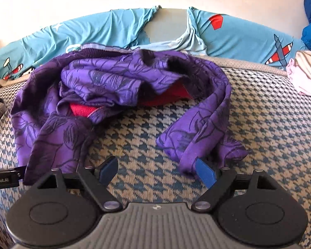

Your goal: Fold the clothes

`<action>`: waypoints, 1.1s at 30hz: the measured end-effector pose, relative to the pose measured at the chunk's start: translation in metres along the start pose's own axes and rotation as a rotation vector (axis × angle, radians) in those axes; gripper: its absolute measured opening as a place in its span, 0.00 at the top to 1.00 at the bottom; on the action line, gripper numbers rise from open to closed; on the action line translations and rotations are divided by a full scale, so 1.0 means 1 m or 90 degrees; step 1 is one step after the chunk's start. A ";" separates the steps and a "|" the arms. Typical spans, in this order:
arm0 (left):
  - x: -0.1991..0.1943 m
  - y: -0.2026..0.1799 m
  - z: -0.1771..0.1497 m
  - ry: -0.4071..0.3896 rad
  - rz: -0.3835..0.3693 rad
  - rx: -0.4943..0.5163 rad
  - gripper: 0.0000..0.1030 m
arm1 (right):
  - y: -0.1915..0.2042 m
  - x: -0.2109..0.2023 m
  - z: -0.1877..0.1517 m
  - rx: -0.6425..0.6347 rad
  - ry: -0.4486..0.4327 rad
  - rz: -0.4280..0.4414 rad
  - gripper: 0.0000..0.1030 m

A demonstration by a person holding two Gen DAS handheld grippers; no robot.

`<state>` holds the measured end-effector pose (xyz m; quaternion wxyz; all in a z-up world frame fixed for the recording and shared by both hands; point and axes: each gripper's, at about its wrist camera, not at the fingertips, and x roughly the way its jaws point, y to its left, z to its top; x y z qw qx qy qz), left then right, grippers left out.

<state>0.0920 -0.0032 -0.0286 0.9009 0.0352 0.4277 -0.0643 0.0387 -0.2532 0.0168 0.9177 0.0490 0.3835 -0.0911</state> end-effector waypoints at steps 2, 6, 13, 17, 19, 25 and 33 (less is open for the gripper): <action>0.000 -0.002 -0.002 -0.005 0.004 0.002 0.00 | 0.001 0.001 -0.003 0.012 0.015 0.015 0.20; 0.000 -0.003 -0.002 -0.008 0.007 -0.003 0.00 | 0.004 0.003 -0.011 0.033 0.041 0.033 0.20; 0.000 -0.003 -0.005 -0.016 0.006 0.000 0.00 | 0.014 0.003 -0.017 0.021 0.057 0.044 0.20; 0.000 -0.004 -0.006 -0.020 0.009 0.002 0.00 | 0.015 0.006 -0.017 0.021 0.066 0.044 0.20; 0.000 -0.005 -0.007 -0.022 0.011 0.002 0.00 | 0.015 0.009 -0.017 0.023 0.073 0.047 0.20; 0.000 -0.005 -0.008 -0.025 0.014 0.001 0.00 | 0.016 0.015 -0.018 0.029 0.086 0.047 0.20; 0.000 -0.006 -0.009 -0.029 0.016 -0.001 0.00 | 0.024 0.019 -0.018 0.003 0.085 0.034 0.19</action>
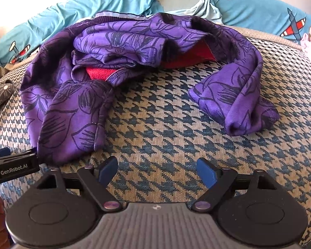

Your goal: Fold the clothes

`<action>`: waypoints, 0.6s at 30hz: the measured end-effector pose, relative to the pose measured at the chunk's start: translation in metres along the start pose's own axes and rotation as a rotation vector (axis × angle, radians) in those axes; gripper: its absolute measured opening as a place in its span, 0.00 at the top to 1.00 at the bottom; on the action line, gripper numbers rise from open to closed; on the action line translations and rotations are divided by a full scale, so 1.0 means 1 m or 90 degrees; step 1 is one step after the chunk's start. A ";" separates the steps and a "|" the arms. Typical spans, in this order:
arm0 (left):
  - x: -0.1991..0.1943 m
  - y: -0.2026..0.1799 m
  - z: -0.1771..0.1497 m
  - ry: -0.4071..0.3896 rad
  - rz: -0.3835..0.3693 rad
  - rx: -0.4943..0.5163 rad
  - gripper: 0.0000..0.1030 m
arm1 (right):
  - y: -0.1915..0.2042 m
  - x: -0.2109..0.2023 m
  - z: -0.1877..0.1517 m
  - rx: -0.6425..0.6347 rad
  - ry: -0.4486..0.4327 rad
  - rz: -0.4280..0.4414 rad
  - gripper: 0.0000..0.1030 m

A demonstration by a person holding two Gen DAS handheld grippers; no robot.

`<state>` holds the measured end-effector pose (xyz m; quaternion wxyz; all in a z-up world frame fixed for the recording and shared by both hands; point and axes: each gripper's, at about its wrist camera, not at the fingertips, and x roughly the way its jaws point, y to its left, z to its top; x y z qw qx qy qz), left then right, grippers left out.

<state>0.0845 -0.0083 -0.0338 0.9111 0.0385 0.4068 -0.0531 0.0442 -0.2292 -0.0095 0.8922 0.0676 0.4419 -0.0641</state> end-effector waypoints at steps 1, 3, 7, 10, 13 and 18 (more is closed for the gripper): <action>0.000 0.000 0.000 -0.001 0.000 0.000 0.00 | 0.001 0.000 0.000 -0.003 0.000 -0.002 0.19; 0.000 0.000 0.000 -0.001 0.001 0.000 0.00 | 0.002 0.001 0.000 -0.008 0.000 -0.004 0.18; 0.000 0.000 -0.001 -0.003 0.001 0.001 0.00 | 0.004 0.001 -0.001 -0.021 -0.003 -0.007 0.17; 0.000 0.000 -0.001 -0.004 0.001 0.002 0.00 | 0.006 0.001 -0.002 -0.031 -0.005 -0.012 0.16; 0.000 0.000 -0.001 -0.006 0.002 0.003 0.00 | 0.006 -0.001 -0.001 -0.032 -0.005 -0.005 0.16; 0.000 -0.001 -0.002 -0.009 0.003 0.005 0.00 | 0.006 -0.004 -0.001 -0.022 -0.008 0.011 0.17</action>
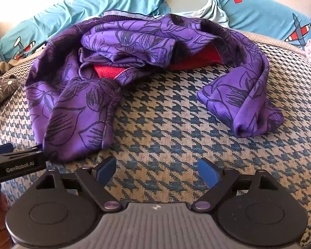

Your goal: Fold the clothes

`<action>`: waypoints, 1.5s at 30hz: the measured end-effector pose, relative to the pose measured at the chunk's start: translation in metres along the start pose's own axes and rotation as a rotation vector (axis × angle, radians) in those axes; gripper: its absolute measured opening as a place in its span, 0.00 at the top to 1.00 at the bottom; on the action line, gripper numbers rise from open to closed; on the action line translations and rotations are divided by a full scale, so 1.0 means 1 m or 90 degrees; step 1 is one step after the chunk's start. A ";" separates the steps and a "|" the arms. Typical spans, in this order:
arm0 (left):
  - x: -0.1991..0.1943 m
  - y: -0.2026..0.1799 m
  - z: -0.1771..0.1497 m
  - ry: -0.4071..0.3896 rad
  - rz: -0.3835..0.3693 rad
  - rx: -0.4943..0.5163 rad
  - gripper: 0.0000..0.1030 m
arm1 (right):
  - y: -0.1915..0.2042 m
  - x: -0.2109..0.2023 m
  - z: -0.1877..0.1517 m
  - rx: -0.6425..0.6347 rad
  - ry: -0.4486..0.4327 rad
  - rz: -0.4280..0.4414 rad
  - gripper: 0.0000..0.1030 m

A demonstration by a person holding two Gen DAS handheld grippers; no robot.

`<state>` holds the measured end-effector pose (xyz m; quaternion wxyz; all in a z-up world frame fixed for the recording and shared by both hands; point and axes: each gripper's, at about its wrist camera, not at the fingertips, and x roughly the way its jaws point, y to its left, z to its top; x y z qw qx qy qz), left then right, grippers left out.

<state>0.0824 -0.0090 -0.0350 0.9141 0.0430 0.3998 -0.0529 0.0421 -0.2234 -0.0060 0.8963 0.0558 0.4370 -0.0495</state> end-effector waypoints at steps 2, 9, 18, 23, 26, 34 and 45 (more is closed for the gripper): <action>0.000 0.000 -0.001 -0.002 0.001 0.001 0.00 | 0.001 0.000 0.000 -0.001 -0.001 -0.001 0.17; -0.001 -0.001 -0.002 -0.005 0.003 0.003 0.00 | 0.003 -0.002 -0.001 0.002 0.000 0.001 0.17; -0.001 -0.001 -0.002 -0.005 0.002 0.004 0.00 | 0.005 0.001 -0.002 -0.009 0.005 0.000 0.17; -0.001 -0.001 -0.002 -0.006 0.002 0.004 0.00 | 0.006 0.002 -0.002 -0.016 0.005 -0.003 0.16; -0.001 -0.001 -0.003 -0.007 0.003 0.004 0.00 | 0.006 0.002 -0.002 -0.019 0.005 -0.002 0.17; -0.001 0.000 -0.003 -0.008 0.003 0.006 0.00 | 0.007 0.002 -0.002 -0.022 0.006 -0.003 0.16; -0.001 -0.001 -0.003 -0.009 0.003 0.006 0.00 | 0.009 0.004 -0.004 -0.040 0.005 -0.009 0.16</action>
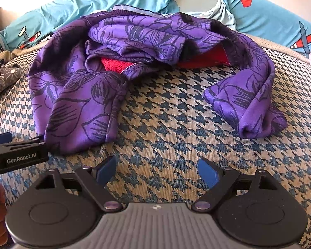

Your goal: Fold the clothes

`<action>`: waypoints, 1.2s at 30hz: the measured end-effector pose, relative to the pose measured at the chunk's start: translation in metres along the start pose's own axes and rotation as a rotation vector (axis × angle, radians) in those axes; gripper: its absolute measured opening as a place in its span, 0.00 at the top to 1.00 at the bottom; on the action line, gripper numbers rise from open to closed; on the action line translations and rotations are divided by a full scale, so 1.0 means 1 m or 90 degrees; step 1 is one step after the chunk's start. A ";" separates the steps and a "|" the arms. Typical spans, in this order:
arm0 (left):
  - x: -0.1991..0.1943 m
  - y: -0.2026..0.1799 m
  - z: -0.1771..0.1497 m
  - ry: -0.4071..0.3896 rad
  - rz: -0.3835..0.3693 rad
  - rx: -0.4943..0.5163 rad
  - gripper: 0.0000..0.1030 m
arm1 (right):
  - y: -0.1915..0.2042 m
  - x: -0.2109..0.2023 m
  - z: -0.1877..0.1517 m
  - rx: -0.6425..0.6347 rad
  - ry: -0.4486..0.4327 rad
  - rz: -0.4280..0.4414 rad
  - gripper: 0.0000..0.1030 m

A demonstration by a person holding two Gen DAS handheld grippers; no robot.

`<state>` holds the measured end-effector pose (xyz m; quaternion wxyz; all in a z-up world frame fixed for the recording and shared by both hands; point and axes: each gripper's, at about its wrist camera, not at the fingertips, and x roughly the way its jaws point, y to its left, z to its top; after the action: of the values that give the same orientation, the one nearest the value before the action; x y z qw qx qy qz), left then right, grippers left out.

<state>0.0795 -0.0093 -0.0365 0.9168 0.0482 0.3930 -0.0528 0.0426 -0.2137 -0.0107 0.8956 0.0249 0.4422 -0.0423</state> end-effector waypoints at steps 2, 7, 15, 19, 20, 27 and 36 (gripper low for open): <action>0.000 0.000 -0.001 -0.001 0.001 0.000 0.00 | 0.001 0.000 -0.001 -0.003 -0.001 -0.002 0.16; -0.001 -0.001 -0.001 -0.005 0.003 0.000 0.00 | 0.001 0.001 -0.002 -0.008 -0.004 -0.005 0.15; -0.002 -0.002 -0.003 -0.009 0.006 -0.001 0.00 | 0.000 0.003 -0.004 -0.005 -0.002 -0.017 0.07; -0.002 -0.002 -0.004 -0.011 0.007 -0.001 0.00 | 0.001 0.005 -0.006 -0.002 -0.004 -0.022 0.05; -0.002 -0.002 -0.004 -0.011 0.007 -0.001 0.00 | 0.001 0.005 -0.007 -0.002 -0.005 -0.023 0.04; -0.003 -0.002 -0.005 -0.012 0.007 -0.001 0.00 | 0.001 0.006 -0.010 -0.006 -0.012 -0.028 0.01; -0.003 -0.003 -0.006 -0.013 0.007 -0.001 0.00 | 0.004 0.004 -0.016 -0.001 -0.034 -0.038 0.00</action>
<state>0.0728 -0.0110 -0.0381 0.9211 0.0493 0.3833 -0.0480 0.0328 -0.2090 -0.0238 0.9055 0.0100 0.4185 -0.0693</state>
